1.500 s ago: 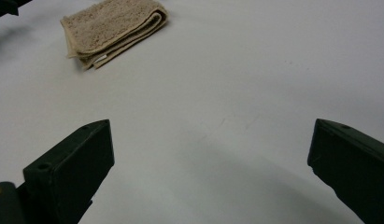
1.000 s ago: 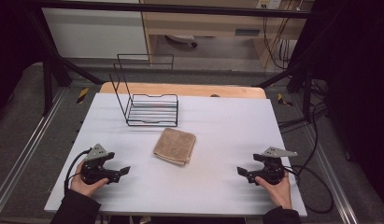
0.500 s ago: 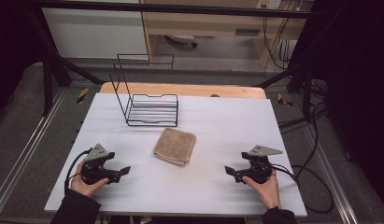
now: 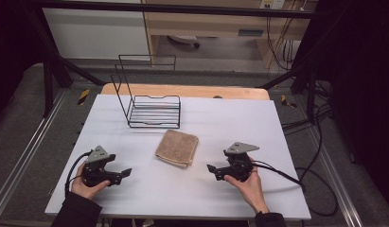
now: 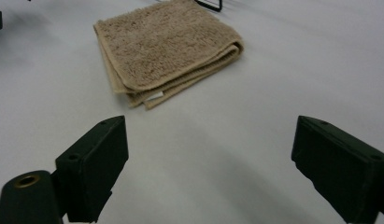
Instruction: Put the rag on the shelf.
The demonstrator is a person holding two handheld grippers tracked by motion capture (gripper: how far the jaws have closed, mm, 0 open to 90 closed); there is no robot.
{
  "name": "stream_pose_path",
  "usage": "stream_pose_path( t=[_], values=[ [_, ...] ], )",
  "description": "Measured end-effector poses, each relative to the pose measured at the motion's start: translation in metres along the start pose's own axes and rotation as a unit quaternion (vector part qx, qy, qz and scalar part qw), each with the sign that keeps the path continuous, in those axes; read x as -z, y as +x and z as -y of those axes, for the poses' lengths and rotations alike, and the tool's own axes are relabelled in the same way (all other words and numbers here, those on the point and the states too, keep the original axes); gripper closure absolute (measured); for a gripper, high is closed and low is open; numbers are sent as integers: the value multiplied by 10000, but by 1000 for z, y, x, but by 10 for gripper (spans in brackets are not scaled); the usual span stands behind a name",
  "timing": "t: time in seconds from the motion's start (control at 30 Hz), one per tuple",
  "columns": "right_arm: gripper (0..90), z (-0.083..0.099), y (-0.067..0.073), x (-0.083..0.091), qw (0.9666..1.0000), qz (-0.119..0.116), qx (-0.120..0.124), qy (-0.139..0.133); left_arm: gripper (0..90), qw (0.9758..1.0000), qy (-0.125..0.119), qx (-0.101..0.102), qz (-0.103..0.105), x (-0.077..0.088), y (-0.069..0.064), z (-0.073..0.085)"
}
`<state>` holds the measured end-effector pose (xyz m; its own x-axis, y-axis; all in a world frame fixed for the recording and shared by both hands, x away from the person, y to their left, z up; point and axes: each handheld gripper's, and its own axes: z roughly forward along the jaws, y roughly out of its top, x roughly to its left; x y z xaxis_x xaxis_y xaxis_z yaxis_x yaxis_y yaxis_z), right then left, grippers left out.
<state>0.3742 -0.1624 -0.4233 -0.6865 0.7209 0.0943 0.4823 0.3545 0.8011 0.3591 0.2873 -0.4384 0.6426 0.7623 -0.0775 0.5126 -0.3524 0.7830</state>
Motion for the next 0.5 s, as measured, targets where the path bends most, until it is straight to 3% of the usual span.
stream_pose_path(
  t=[0.3,0.5],
  values=[
    [263,-26,29,-39,9983,-227,476,250,100,10000,-7,18,-6,1,1,0],
    [357,-33,41,-60,9958,-267,746,454,102,10000,-1,15,-3,0,1,0]
  ],
)
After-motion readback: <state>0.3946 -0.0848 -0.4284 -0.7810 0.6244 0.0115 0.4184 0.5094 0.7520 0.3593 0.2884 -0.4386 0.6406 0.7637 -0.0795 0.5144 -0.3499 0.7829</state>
